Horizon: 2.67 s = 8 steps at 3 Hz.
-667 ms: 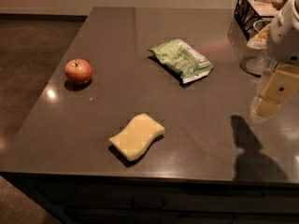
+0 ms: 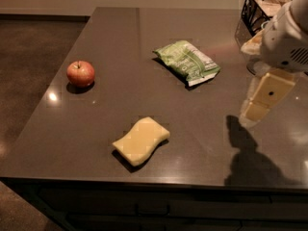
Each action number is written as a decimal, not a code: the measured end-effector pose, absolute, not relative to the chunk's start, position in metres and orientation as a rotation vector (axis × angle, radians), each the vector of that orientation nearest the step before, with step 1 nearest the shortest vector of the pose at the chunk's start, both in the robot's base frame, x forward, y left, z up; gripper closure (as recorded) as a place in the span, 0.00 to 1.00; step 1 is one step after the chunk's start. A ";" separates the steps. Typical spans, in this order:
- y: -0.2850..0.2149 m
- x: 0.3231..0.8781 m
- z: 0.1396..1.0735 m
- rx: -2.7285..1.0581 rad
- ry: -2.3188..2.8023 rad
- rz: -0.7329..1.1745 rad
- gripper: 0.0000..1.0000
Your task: Move sponge near green jalapeno chip bag
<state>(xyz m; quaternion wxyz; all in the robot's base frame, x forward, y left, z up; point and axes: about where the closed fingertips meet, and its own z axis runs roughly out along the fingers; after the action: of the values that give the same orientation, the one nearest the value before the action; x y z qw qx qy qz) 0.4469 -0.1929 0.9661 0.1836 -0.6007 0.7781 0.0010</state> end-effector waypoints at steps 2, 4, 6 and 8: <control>-0.137 0.439 0.930 -1.756 2.115 0.149 0.00; -0.083 0.423 0.870 -1.929 2.072 0.226 0.00; -0.037 0.427 0.835 -2.009 2.085 0.268 0.00; -0.013 0.430 0.835 -2.008 2.103 0.271 0.41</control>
Offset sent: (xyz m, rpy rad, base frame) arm -0.0258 0.0908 -0.0794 0.0856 0.1050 0.1723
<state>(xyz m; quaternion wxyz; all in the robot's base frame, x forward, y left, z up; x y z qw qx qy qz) 0.4305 -0.0126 0.8350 0.1103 -0.6835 0.7157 0.0922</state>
